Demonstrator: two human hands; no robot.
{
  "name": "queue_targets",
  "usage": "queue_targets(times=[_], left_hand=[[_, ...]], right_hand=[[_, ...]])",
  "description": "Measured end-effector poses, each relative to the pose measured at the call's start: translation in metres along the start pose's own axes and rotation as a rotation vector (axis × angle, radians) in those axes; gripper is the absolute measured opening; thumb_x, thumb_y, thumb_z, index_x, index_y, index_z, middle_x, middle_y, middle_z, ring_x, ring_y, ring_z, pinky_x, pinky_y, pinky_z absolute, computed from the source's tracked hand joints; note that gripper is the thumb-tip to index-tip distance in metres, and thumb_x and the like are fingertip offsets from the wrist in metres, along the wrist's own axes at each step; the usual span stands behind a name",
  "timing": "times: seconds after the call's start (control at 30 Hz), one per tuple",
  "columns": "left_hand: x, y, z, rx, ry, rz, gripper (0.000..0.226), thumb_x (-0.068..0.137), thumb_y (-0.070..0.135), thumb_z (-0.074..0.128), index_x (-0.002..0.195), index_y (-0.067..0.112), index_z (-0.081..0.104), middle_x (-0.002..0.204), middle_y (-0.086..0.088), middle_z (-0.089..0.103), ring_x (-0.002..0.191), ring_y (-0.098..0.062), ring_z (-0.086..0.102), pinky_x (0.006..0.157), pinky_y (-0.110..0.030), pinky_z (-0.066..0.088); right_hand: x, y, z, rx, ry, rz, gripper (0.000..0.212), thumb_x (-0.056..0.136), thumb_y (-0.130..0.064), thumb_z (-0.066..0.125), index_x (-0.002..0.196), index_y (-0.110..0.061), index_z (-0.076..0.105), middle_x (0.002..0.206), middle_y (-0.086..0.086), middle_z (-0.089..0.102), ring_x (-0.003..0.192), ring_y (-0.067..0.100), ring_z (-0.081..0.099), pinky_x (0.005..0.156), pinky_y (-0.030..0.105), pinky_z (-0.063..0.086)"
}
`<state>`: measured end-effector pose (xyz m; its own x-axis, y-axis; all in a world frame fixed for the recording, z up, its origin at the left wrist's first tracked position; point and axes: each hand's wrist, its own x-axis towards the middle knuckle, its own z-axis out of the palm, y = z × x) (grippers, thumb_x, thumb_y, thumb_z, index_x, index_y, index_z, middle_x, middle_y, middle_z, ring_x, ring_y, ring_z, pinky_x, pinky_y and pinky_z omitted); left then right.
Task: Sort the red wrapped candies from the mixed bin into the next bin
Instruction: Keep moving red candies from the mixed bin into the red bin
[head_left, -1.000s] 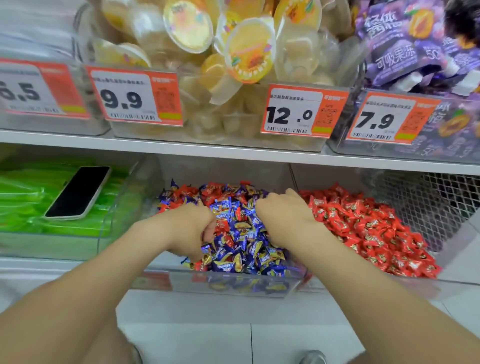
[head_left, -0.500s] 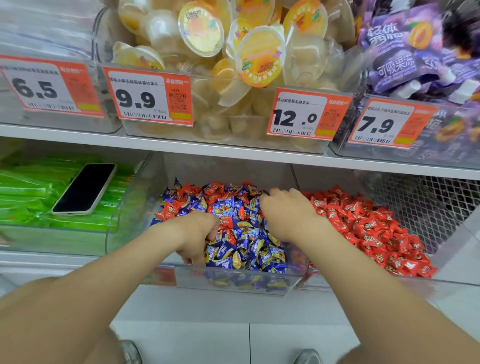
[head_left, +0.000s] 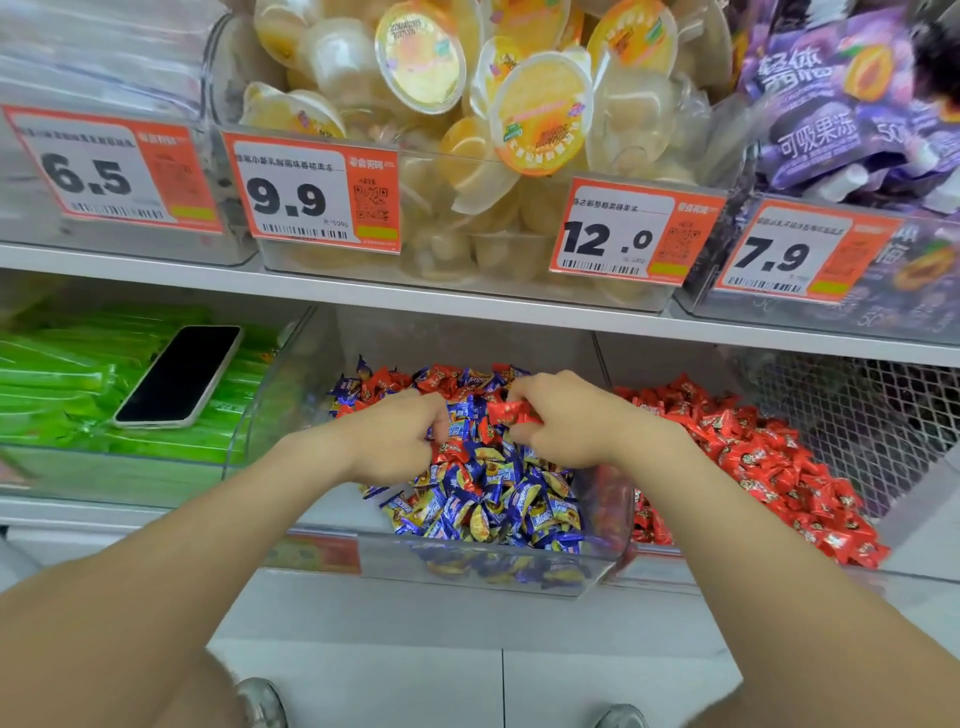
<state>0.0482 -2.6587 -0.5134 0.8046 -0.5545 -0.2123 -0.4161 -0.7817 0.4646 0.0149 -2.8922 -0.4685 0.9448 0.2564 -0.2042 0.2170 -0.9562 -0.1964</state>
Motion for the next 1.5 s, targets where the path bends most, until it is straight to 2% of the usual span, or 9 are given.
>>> queue_targets(times=[0.13,0.37,0.57,0.73,0.87,1.1,1.2,1.33,1.5], left_hand=[[0.011,-0.005,0.015,0.063,0.051,0.060,0.027,0.100,0.033,0.063,0.126,0.027,0.057,0.114,0.005,0.041,0.106,-0.018,0.052,0.096,-0.037,0.046],[0.012,0.002,0.019,0.152,0.082,0.080,0.018,0.089,0.027,0.073,0.092,0.025,0.055,0.096,0.003,0.055,0.087,-0.018,0.052,0.070,-0.032,0.042],[-0.003,0.002,0.015,0.125,-0.073,0.020,0.027,0.097,0.011,0.041,0.112,0.028,0.056,0.089,0.003,0.060,0.079,-0.021,0.060,0.076,-0.043,0.053],[-0.010,-0.001,0.014,0.160,-0.093,-0.008,0.018,0.098,0.016,0.043,0.095,0.019,0.060,0.083,0.004,0.061,0.078,-0.020,0.055,0.071,-0.039,0.047],[-0.012,-0.004,0.011,0.195,0.025,-0.009,0.029,0.106,0.033,0.045,0.085,0.016,0.055,0.075,0.001,0.060,0.070,-0.021,0.053,0.064,-0.040,0.045],[-0.006,0.000,0.011,-0.022,0.027,-0.037,0.033,0.104,0.007,0.036,0.117,0.022,0.063,0.075,-0.003,0.064,0.057,-0.018,0.052,0.055,-0.033,0.042],[-0.001,0.006,0.025,0.002,0.070,-0.026,0.018,0.107,0.033,0.050,0.108,0.019,0.061,0.080,0.004,0.062,0.070,-0.016,0.059,0.061,-0.032,0.047],[0.003,0.011,0.034,0.164,0.088,-0.077,0.048,0.088,0.061,0.071,0.109,0.021,0.056,0.083,0.003,0.056,0.075,-0.017,0.055,0.063,-0.037,0.046],[0.008,0.013,0.034,0.159,0.066,-0.081,0.043,0.085,0.044,0.079,0.108,0.015,0.058,0.096,-0.003,0.060,0.086,-0.023,0.058,0.065,-0.035,0.046]], right_hand=[[-0.009,0.001,-0.002,0.100,0.047,-0.036,0.015,0.108,-0.032,0.049,0.100,-0.021,0.047,0.075,0.004,0.061,0.071,0.024,0.060,0.064,0.043,0.045],[-0.026,-0.020,-0.006,0.232,0.260,-0.025,0.038,0.091,-0.035,0.040,0.058,-0.016,0.033,0.054,0.001,0.032,0.055,0.023,0.032,0.055,0.036,0.031],[-0.027,-0.025,-0.006,0.437,0.175,0.032,0.039,0.094,-0.046,0.036,0.066,-0.020,0.031,0.064,0.004,0.036,0.062,0.030,0.053,0.063,0.038,0.034],[-0.029,-0.028,-0.005,0.430,0.191,-0.091,0.063,0.109,-0.053,0.047,0.062,-0.012,0.038,0.051,-0.002,0.031,0.045,0.011,0.029,0.049,0.022,0.028],[-0.026,-0.030,0.000,0.582,0.159,-0.029,0.046,0.109,-0.042,0.051,0.087,-0.002,0.057,0.070,0.003,0.074,0.043,0.016,0.054,0.043,0.022,0.042],[-0.011,-0.036,0.011,0.970,0.162,0.221,0.022,0.099,-0.017,0.052,0.099,-0.008,0.072,0.073,0.011,0.075,0.043,0.017,0.047,0.041,0.023,0.036],[-0.004,-0.029,0.020,0.580,0.285,0.232,0.026,0.094,-0.029,0.060,0.085,-0.011,0.076,0.068,0.001,0.071,0.050,0.016,0.054,0.054,0.030,0.052],[-0.004,-0.027,0.035,0.100,0.211,0.142,0.028,0.090,-0.046,0.071,0.112,-0.028,0.074,0.114,0.002,0.074,0.108,0.028,0.066,0.088,0.044,0.059],[0.005,-0.025,0.037,0.107,0.225,0.134,0.023,0.090,-0.041,0.079,0.104,-0.023,0.077,0.098,0.002,0.072,0.094,0.026,0.065,0.078,0.036,0.053]])
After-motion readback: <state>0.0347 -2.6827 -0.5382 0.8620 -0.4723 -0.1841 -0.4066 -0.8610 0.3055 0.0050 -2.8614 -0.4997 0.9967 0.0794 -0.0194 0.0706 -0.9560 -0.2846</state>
